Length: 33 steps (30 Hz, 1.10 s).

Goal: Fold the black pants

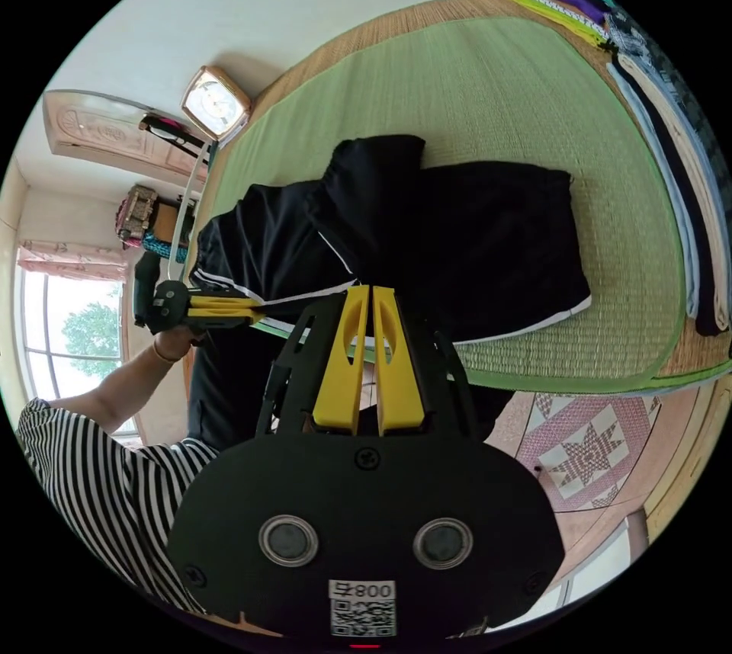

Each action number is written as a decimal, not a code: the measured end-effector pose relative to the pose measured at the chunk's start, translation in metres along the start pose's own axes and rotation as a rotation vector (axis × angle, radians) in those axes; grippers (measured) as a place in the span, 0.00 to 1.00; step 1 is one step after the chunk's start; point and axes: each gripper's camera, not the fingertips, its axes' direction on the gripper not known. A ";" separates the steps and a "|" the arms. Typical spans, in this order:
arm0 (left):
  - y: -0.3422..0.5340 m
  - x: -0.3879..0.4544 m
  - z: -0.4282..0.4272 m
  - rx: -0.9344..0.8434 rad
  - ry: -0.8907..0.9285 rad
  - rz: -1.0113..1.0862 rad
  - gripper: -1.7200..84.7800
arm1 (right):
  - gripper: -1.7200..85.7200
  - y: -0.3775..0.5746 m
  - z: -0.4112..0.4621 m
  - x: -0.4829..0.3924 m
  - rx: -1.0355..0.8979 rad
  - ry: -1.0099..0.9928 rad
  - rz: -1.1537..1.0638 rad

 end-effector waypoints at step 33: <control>-0.093 -0.098 -0.008 0.341 0.452 -0.206 0.09 | 0.03 0.082 0.013 0.081 0.053 -0.229 0.050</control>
